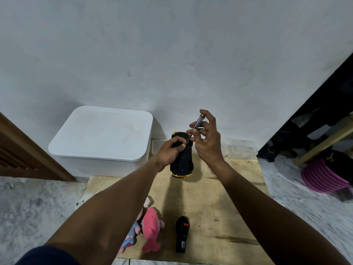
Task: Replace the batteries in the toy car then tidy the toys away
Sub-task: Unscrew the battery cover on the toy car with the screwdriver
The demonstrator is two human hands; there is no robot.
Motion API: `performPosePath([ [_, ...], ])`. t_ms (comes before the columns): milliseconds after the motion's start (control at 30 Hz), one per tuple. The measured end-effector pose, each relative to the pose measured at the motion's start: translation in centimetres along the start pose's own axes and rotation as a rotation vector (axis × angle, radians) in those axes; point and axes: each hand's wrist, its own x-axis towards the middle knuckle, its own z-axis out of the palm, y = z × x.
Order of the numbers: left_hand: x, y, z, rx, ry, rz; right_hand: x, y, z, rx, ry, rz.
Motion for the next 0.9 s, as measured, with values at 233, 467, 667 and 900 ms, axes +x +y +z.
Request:
performPosePath([
  [233,-0.15,-0.35,0.13,-0.013,0.019,0.017,0.6,-0.37,0.13,-0.038,0.107,-0.045],
  [467,-0.18,-0.31,0.1,-0.019,0.022,0.034,0.33,-0.68,0.43,-0.068,0.066,-0.102],
  [667,-0.36,-0.98,-0.09,-0.015,0.035,0.017,0.74,-0.29,0.49,-0.05,0.107,-0.119],
  [900,-0.19,-0.63,-0.47,-0.031,0.036,0.031,0.39,-0.85,0.3,-0.046,0.078,-0.151],
])
